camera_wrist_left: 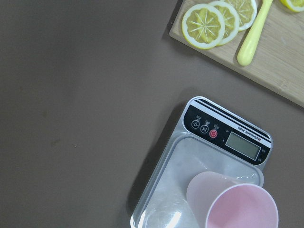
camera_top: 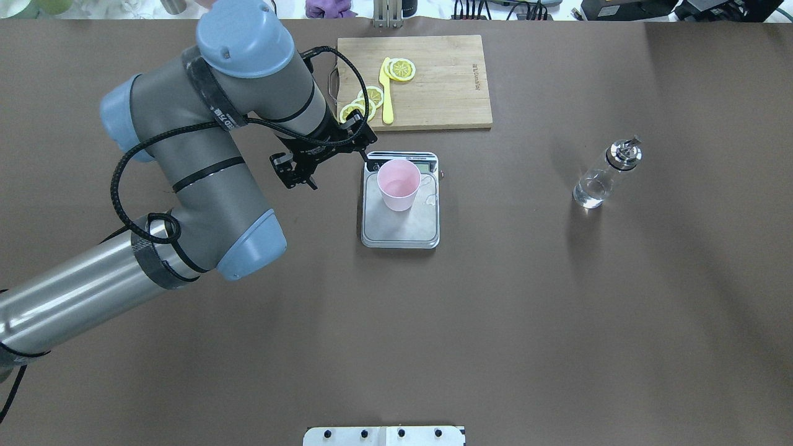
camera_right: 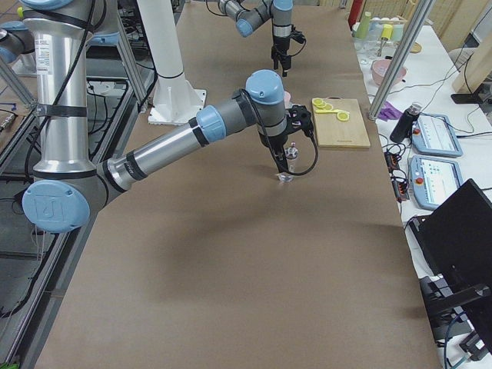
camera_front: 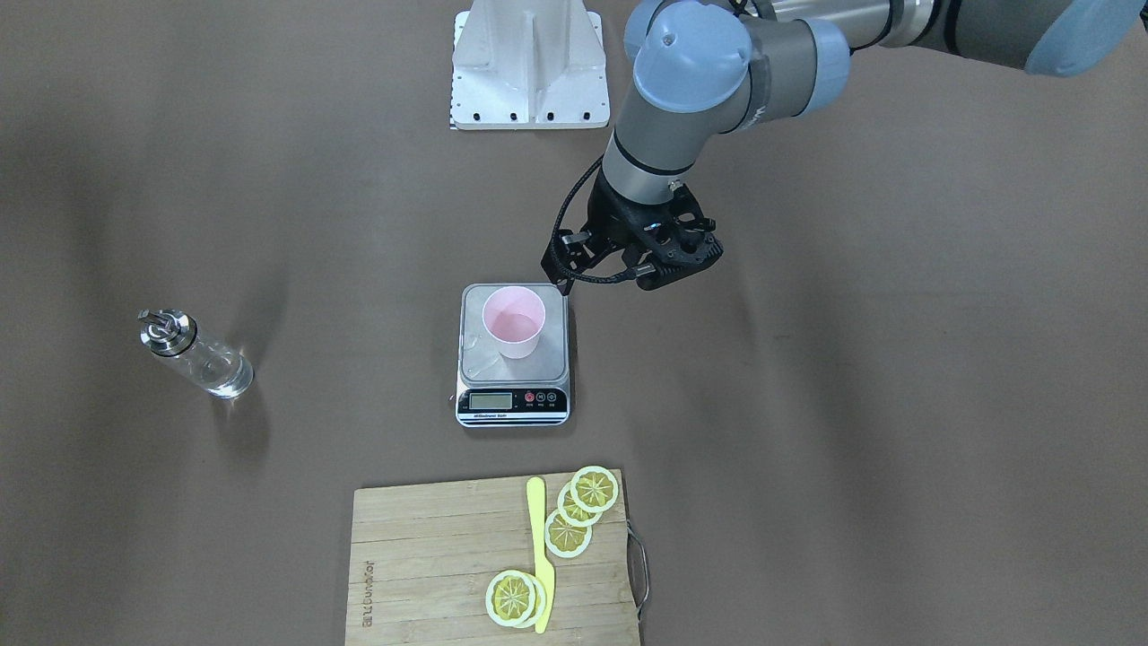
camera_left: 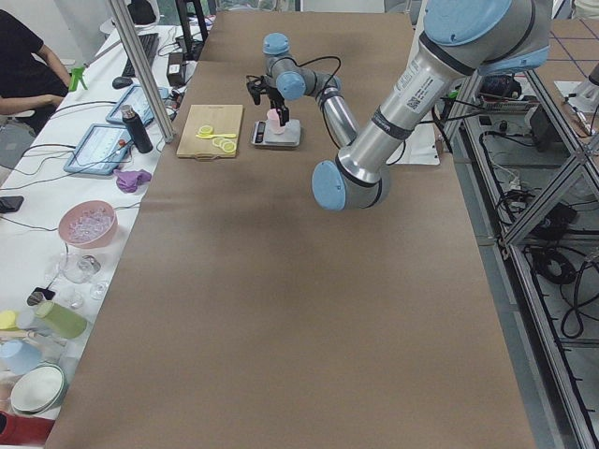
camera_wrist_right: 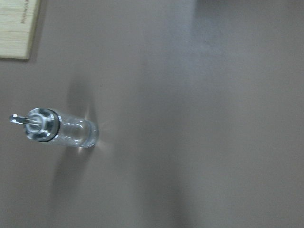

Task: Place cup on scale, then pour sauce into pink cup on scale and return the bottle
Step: 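Lift the left gripper away from the cup while the right gripper approaches the glass bottle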

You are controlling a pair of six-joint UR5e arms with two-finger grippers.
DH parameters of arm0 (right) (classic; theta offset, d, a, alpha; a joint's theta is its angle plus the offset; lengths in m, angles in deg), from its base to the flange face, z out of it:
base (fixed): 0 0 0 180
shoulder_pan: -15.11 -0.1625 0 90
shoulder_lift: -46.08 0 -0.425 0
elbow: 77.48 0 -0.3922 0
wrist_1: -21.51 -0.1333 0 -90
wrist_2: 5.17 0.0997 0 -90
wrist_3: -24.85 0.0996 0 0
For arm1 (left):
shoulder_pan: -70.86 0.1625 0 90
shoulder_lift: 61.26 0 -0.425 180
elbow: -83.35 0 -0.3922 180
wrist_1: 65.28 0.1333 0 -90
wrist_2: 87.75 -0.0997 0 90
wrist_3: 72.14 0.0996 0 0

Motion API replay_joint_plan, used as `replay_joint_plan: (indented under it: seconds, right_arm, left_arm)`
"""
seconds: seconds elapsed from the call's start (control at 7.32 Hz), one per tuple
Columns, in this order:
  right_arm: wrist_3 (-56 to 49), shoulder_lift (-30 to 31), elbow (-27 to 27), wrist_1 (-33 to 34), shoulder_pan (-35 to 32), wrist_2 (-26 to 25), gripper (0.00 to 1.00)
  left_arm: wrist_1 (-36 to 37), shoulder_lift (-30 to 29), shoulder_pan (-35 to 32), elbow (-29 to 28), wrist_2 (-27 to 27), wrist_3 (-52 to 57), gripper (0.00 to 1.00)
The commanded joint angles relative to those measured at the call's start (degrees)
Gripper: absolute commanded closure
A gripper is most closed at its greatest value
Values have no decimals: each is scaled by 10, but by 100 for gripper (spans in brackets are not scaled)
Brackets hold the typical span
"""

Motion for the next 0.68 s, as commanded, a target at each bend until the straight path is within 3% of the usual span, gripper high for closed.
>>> replay_joint_plan:
  seconds: [0.0,0.41,0.55]
  right_arm:
    - [80,1,-21,-99,92,-27,0]
    - [277,20,-23,-203,213,-167,1]
    - [283,37,-24,-209,257,-239,0]
  left_arm:
    - [2,14,-6,16,0,0,2]
    - [2,25,-7,27,-3,-1,2]
    - [2,26,-9,27,-3,-1,2]
